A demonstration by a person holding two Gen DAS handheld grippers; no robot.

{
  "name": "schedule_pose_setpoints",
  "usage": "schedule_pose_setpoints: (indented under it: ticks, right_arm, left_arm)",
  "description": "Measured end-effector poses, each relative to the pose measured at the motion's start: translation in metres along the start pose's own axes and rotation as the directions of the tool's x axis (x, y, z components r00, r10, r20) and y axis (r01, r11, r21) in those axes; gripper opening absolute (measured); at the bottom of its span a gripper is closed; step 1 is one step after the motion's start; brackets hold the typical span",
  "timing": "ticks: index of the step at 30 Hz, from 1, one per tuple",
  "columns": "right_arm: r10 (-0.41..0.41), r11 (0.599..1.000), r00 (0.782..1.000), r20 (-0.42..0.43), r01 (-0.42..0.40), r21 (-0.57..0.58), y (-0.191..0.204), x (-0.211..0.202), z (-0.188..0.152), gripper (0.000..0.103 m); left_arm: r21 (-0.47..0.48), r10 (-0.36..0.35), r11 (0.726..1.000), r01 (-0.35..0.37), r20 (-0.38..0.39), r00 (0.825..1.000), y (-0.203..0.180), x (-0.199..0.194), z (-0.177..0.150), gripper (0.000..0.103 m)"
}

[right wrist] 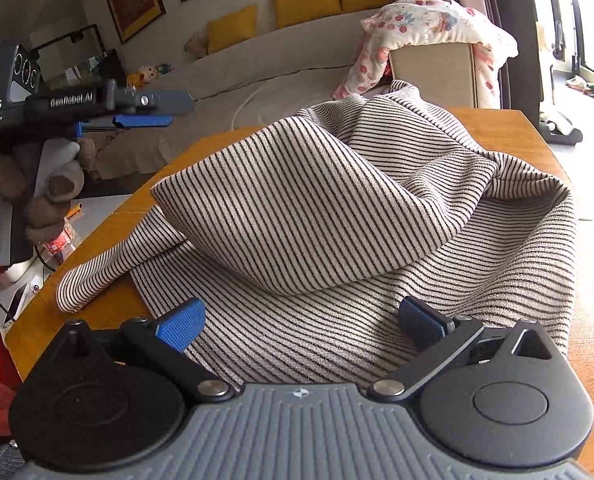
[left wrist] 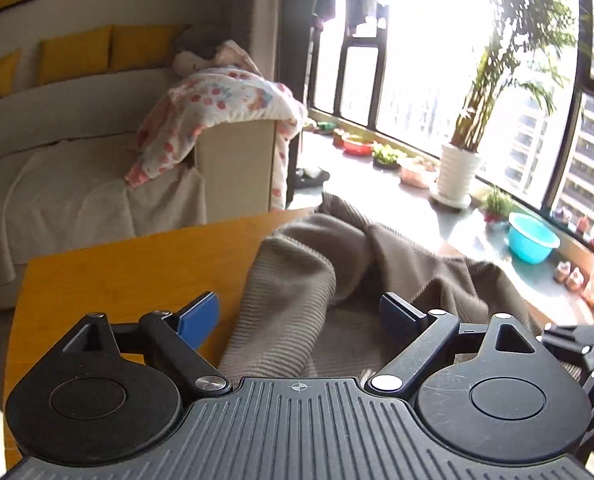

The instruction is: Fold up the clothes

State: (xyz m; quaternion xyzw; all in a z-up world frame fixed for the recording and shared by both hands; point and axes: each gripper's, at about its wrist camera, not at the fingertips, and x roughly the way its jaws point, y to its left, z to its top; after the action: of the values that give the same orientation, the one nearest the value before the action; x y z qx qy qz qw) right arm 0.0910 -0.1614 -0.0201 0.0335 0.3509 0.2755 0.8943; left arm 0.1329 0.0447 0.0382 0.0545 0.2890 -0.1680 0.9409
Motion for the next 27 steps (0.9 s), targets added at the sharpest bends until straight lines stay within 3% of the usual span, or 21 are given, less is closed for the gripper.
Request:
schedule_pose_setpoints:
  ticks: [2,5,8,10,12,14,16,17,19,20,23,27]
  right_arm:
    - [-0.027,0.998,0.999,-0.020,0.026,-0.049,0.007,0.002,0.000,0.103]
    - [-0.057,0.993,0.997,-0.048,0.052,-0.104,0.014,-0.001,0.001,0.103]
    - [-0.044,0.994,0.996,0.076,0.051,-0.098,0.018,-0.018,0.014,0.103]
    - [-0.085,0.976,0.980,0.180,0.118,-0.182,0.028,-0.019,0.029,0.103]
    - [-0.191,0.929,0.947,0.256,0.259,-0.263,0.034,-0.004,0.047,0.102]
    - [-0.268,0.915,0.921,0.281,0.335,-0.226,0.021,0.018,0.071,0.093]
    - [-0.260,0.956,0.942,0.214,0.282,-0.078,-0.015,0.039,0.100,0.072]
    - [-0.210,0.976,0.965,0.156,0.216,-0.024,-0.028,0.051,0.104,0.069]
    - [-0.094,0.991,0.994,0.049,0.090,0.095,-0.053,0.075,0.113,0.069]
    - [-0.044,0.994,0.999,-0.004,0.044,0.100,-0.056,0.087,0.108,0.069]
    - [-0.006,0.999,1.000,-0.017,0.006,-0.034,-0.039,0.088,0.089,0.073]
    - [0.113,0.983,0.991,-0.068,-0.122,-0.134,-0.020,0.067,0.066,0.075]
  left_arm:
    - [0.041,-0.007,0.999,0.008,-0.031,1.000,-0.003,0.011,-0.012,0.092]
    - [-0.055,0.003,0.998,-0.007,-0.073,0.997,0.020,0.021,-0.016,0.091]
    - [-0.110,0.004,0.994,-0.013,-0.082,0.997,0.036,0.028,-0.015,0.089]
    - [-0.102,-0.018,0.995,0.008,-0.099,0.995,0.036,0.037,-0.015,0.084]
    - [-0.074,-0.044,0.997,0.036,-0.120,0.992,0.029,0.045,-0.014,0.078]
    - [-0.051,-0.040,0.998,0.034,-0.137,0.990,0.024,0.054,-0.014,0.074]
    - [-0.029,-0.020,0.999,0.015,-0.151,0.988,0.020,0.061,-0.015,0.066]
    - [-0.017,0.001,1.000,-0.004,-0.155,0.988,0.020,0.063,-0.015,0.058]
    - [-0.015,0.002,1.000,-0.004,-0.155,0.988,0.022,0.060,-0.017,0.053]
    - [-0.019,-0.004,1.000,0.001,-0.157,0.988,0.023,0.057,-0.018,0.049]
    - [-0.030,-0.073,0.997,0.069,-0.188,0.979,0.023,0.039,-0.023,0.040]
    - [0.024,-0.134,0.989,0.143,-0.218,0.967,0.011,0.004,-0.037,0.034]
